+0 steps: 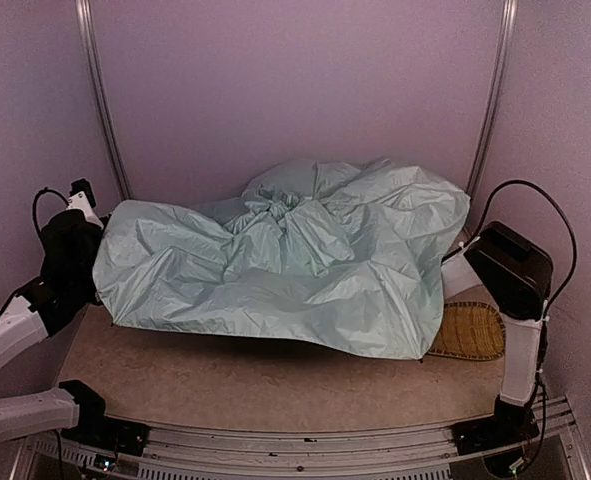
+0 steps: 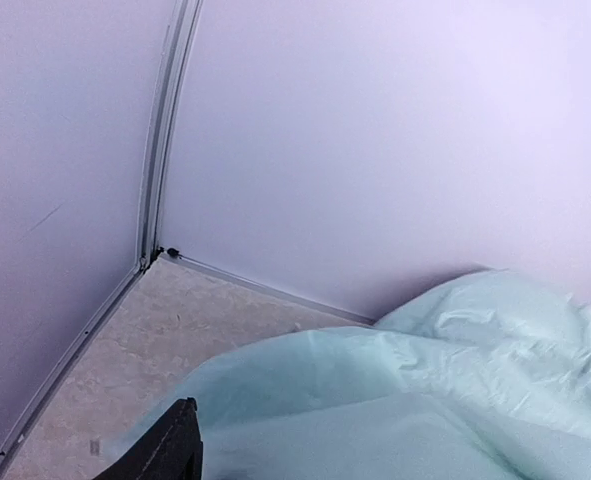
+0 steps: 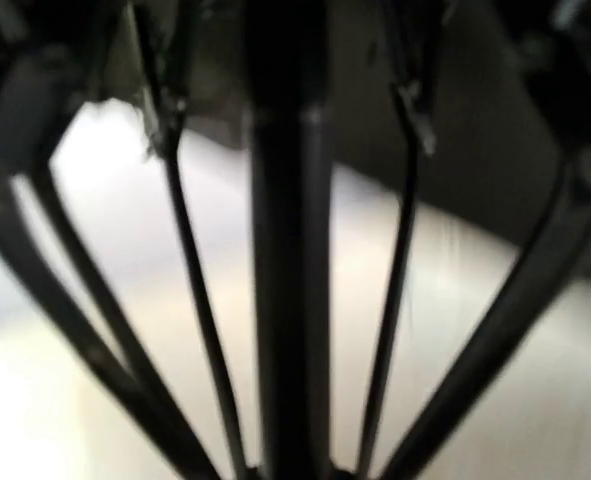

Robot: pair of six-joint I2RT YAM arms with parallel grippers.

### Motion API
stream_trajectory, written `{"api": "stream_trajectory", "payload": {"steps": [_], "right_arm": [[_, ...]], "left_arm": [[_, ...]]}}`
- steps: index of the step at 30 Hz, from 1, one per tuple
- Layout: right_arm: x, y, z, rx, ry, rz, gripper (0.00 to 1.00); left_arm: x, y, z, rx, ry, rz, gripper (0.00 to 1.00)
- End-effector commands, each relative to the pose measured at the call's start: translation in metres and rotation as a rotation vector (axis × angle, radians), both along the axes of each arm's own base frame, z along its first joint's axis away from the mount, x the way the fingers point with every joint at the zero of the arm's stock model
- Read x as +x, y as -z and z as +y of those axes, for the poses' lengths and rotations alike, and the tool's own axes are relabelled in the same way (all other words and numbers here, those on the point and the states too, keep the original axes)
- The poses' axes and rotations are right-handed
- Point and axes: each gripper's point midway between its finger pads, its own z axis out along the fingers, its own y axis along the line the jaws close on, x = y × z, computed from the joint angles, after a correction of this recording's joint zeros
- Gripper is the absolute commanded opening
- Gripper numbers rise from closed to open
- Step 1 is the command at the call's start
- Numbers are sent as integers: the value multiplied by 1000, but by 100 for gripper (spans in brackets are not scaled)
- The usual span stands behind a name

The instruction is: Put away the umbrella

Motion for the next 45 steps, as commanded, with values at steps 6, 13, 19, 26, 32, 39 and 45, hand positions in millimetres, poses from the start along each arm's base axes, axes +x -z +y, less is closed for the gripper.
{"api": "stream_trajectory", "payload": {"steps": [6, 13, 19, 26, 32, 39, 45], "right_arm": [[-21, 58, -1, -74, 11, -5, 0], [-22, 10, -8, -39, 12, -68, 0], [-4, -74, -53, 69, 87, -85, 0], [8, -160, -102, 78, 155, -163, 0], [6, -182, -122, -101, 141, -208, 0], [-32, -159, -135, -338, -3, -243, 0], [-57, -156, -147, -404, -31, -310, 0]], "left_arm": [[0, -9, 2, 29, -7, -15, 66], [-2, -4, -1, 45, -1, -9, 66], [-5, -3, -14, 69, 62, -25, 66], [-16, -8, -68, 150, 253, -92, 67], [-26, -10, -100, 173, 391, -123, 70], [-10, -8, -33, 18, 169, -91, 64], [9, 13, -29, -25, 218, -30, 62]]}}
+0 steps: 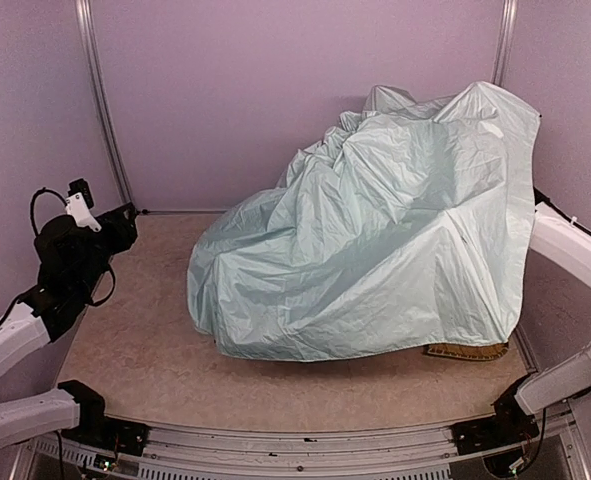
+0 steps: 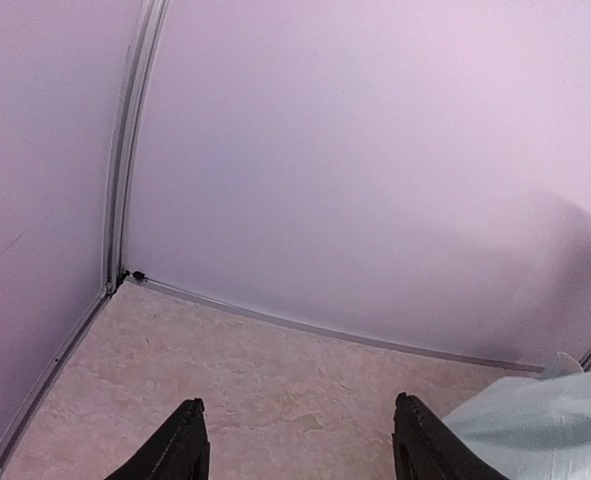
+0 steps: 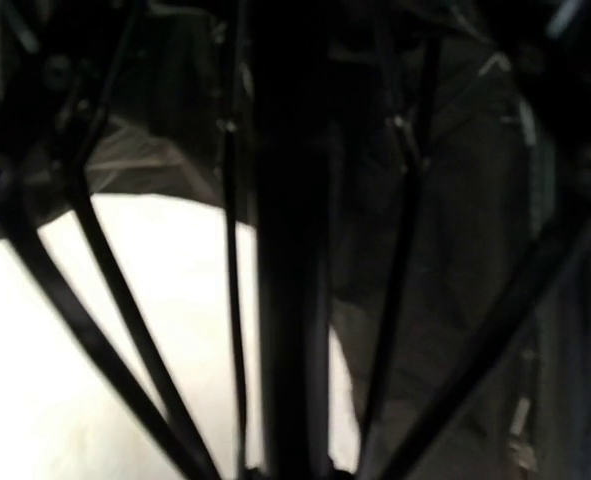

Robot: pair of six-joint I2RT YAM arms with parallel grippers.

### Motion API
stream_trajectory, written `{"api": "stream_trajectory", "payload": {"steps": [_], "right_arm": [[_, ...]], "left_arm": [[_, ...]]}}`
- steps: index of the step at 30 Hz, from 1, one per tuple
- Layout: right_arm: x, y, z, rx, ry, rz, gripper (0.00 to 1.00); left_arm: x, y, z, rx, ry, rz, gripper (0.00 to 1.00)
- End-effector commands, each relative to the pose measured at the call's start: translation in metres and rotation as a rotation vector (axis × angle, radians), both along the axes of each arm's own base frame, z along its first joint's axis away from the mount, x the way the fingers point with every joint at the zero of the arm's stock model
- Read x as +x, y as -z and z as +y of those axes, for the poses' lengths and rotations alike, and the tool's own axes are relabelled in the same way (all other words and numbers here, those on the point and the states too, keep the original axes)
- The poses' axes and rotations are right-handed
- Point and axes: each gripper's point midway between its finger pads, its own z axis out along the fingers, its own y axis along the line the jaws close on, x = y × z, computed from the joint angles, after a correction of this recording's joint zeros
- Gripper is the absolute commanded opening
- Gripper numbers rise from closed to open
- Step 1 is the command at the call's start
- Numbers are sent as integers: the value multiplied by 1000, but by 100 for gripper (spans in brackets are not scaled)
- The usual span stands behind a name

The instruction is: Put away the umbrella

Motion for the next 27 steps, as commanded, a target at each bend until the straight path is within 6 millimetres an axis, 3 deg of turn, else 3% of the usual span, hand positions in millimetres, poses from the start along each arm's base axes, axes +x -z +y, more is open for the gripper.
{"api": "stream_trajectory", "payload": {"steps": [1, 4, 7, 10, 13, 17, 21, 24, 27], "right_arm": [[-26, -17, -11, -23, -57, -95, 0], [-24, -20, -3, 22, -86, -78, 0], [-25, -19, 8, 50, -155, -43, 0], [-30, -16, 18, 60, -212, -22, 0], [-36, -6, 29, 34, -250, -14, 0], [-44, 16, 46, -8, -282, 13, 0], [-35, 51, 70, -70, -255, 74, 0], [-28, 75, 84, -112, -262, 144, 1], [-16, 97, 87, -150, -221, 189, 4]], "left_arm": [[11, 24, -37, -29, 170, 66, 61], [7, 41, -97, 22, 322, 78, 60], [-13, 66, -175, 136, 508, 101, 61], [-18, 86, -228, 211, 610, 136, 61], [-18, 95, -264, 240, 666, 143, 61], [-34, 85, -310, 256, 788, 73, 60], [-58, 70, -354, 238, 922, -11, 60], [-67, 57, -370, 149, 987, -57, 59], [-66, 58, -371, 108, 990, -57, 58]]}}
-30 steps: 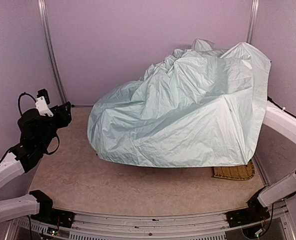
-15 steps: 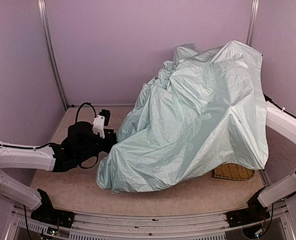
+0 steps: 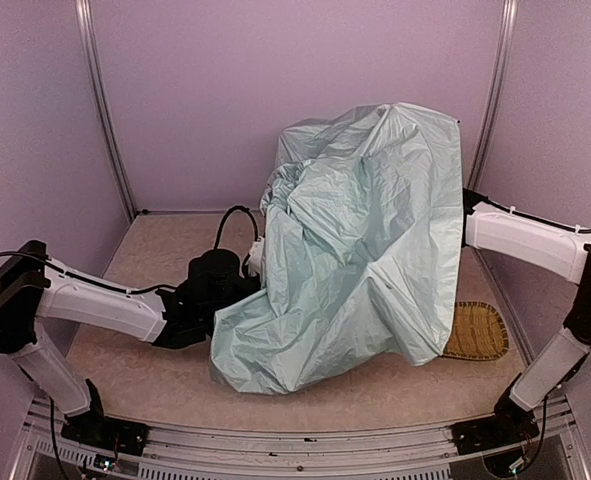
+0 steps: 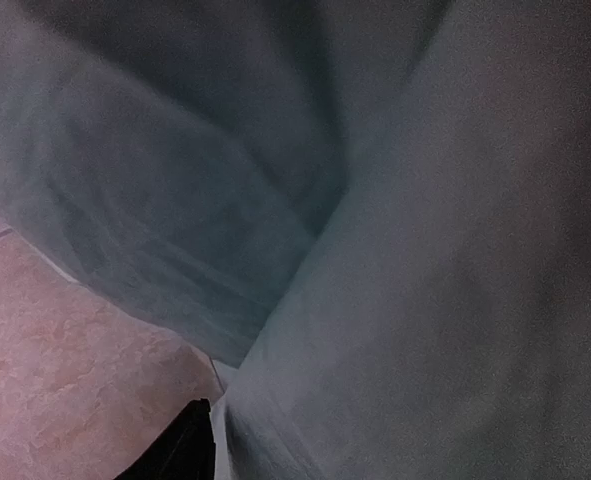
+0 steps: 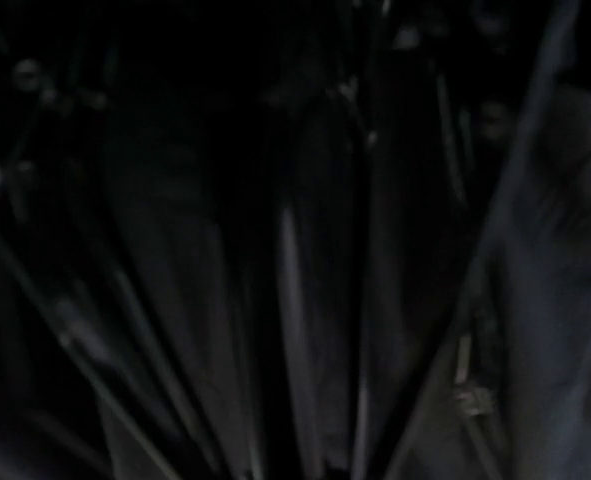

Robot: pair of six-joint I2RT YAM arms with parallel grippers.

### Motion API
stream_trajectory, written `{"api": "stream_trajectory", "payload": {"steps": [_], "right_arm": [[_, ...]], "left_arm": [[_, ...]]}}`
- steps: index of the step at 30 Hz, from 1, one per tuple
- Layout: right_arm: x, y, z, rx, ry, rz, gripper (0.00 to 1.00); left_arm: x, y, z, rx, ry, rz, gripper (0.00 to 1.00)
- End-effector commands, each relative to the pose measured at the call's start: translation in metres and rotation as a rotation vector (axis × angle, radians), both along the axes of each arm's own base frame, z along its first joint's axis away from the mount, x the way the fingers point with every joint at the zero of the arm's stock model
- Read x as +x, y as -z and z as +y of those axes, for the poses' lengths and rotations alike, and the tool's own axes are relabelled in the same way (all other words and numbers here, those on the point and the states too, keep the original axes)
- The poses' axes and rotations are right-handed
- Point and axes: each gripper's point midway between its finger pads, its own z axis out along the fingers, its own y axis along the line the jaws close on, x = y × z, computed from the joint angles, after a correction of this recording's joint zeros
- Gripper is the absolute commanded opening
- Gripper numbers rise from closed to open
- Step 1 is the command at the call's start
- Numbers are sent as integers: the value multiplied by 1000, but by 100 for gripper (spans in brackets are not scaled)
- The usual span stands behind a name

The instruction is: Put away the umbrella

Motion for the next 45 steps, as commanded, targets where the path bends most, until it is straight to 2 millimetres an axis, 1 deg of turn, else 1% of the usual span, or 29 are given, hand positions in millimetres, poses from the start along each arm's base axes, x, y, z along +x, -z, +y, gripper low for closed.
{"api": "stream_trajectory", "payload": {"steps": [1, 3, 6, 8, 9, 11, 13, 17, 21, 24, 26, 29, 31, 32, 34, 35, 36, 37, 40, 42, 45], "right_arm": [[12, 27, 14, -67, 51, 52, 4], [21, 40, 12, -105, 94, 61, 5], [29, 54, 9, -159, 138, 72, 7], [29, 54, 6, -183, 143, 67, 0], [29, 52, 4, -192, 149, 58, 0], [29, 40, -2, -193, 169, 12, 0], [33, 23, -11, -189, 212, -44, 0], [44, -13, -31, -202, 305, -149, 0], [57, -47, -55, -242, 421, -309, 0], [69, -77, -72, -272, 514, -443, 0], [77, -97, -81, -298, 565, -531, 0], [87, -128, -92, -349, 656, -680, 0], [90, -140, -97, -395, 701, -770, 0], [89, -141, -96, -427, 706, -813, 0], [85, -133, -88, -490, 689, -879, 0], [82, -123, -81, -524, 665, -901, 0], [76, -106, -72, -558, 625, -911, 0], [68, -89, -58, -578, 569, -914, 0], [46, -26, -21, -603, 408, -863, 0], [27, 18, 5, -566, 300, -763, 0], [4, 79, 34, -527, 186, -602, 0]], "left_arm": [[-10, -44, -21, -166, 89, -71, 58], [-6, -30, -16, -161, 77, -39, 59], [4, 2, -1, -129, 25, 17, 63], [9, 23, 13, -96, -16, 45, 66], [13, 32, 22, -79, -53, 50, 67], [19, 42, 41, -51, -118, 50, 70], [24, 44, 60, -33, -180, 36, 73], [34, 36, 103, -23, -304, 0, 76], [45, 23, 148, -50, -422, -12, 79], [51, 22, 180, -63, -513, 3, 80], [53, 21, 193, -72, -548, 7, 80], [52, 19, 204, -83, -575, 1, 80], [52, 18, 207, -89, -582, 0, 80], [51, 18, 208, -92, -585, 2, 80], [51, 16, 209, -99, -587, 1, 80], [50, 15, 209, -102, -587, -1, 80], [50, 14, 210, -106, -588, -2, 80], [50, 13, 211, -107, -590, -4, 80], [49, 7, 212, -119, -590, -15, 80], [47, 2, 211, -123, -582, -24, 80], [44, -3, 211, -115, -571, -32, 80]]}}
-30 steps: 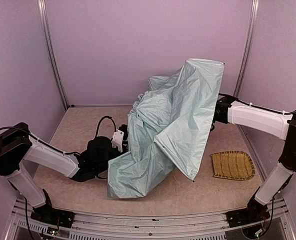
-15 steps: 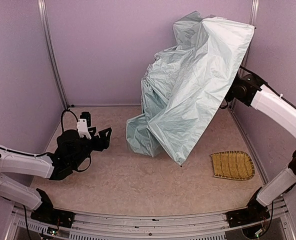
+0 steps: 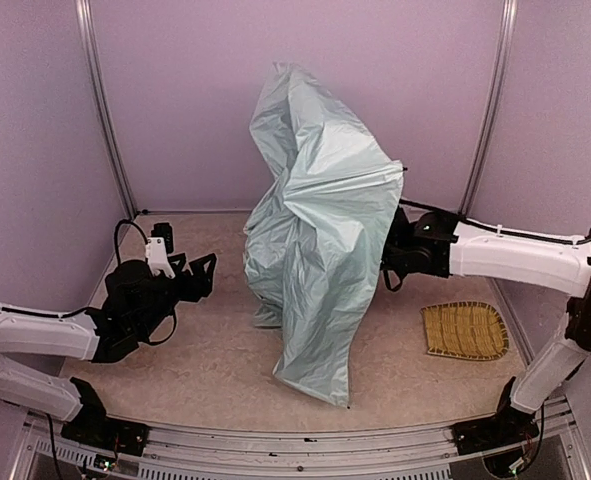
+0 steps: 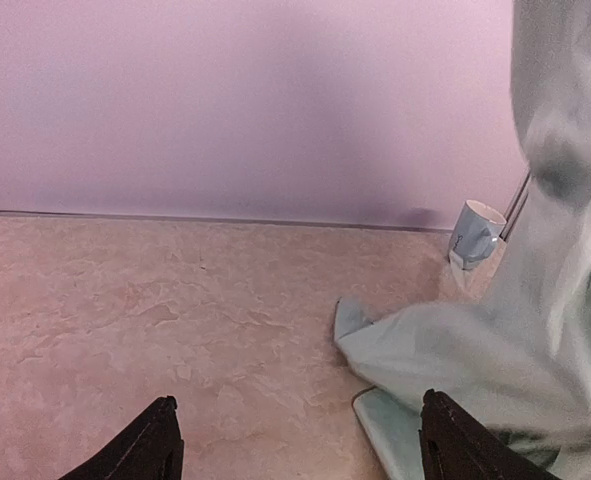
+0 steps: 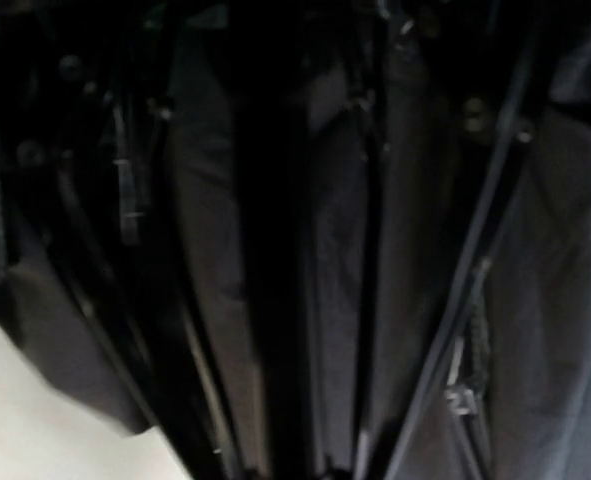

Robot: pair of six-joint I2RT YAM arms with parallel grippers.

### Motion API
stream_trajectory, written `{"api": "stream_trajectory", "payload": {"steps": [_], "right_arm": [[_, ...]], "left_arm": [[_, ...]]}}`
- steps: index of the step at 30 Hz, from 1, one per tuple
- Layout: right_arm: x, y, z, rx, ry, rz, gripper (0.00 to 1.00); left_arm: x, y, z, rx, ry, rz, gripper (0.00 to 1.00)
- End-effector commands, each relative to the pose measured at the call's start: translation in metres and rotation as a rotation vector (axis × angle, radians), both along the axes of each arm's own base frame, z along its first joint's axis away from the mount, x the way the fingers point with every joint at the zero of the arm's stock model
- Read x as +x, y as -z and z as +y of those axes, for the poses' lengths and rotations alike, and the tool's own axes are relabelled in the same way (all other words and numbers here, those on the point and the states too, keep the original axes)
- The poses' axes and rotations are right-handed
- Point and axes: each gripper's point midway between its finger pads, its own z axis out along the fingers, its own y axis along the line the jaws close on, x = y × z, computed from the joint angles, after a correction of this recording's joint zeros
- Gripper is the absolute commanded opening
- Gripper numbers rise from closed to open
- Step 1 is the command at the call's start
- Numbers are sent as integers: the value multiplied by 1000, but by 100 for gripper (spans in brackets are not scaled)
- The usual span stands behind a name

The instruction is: Put away the umbrella

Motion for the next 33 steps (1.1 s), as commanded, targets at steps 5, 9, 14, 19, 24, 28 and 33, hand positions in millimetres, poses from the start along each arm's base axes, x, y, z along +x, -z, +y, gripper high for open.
{"api": "stream_trajectory", "payload": {"steps": [5, 9, 14, 19, 24, 28, 33], "right_arm": [[-38, 154, 62, 75, -48, 433, 0], [-49, 215, 66, 15, 5, 582, 4], [-55, 219, 68, 40, 23, 601, 34], [-55, 193, 60, 104, 40, 554, 99], [-68, 176, 43, 137, 46, 552, 100], [-79, 167, 25, 158, 58, 562, 100], [-106, 148, 6, 169, 8, 632, 100]], "left_arm": [[-12, -17, 5, 31, 14, -37, 80], [-19, -28, -7, 37, 79, -62, 80], [-29, -36, -43, 92, 204, -80, 83], [-38, -44, -75, 96, 316, -93, 83], [-44, -58, -86, 86, 378, -126, 83], [-52, -70, -94, 114, 426, -161, 83], [-68, -81, -112, 185, 510, -195, 82]]}}
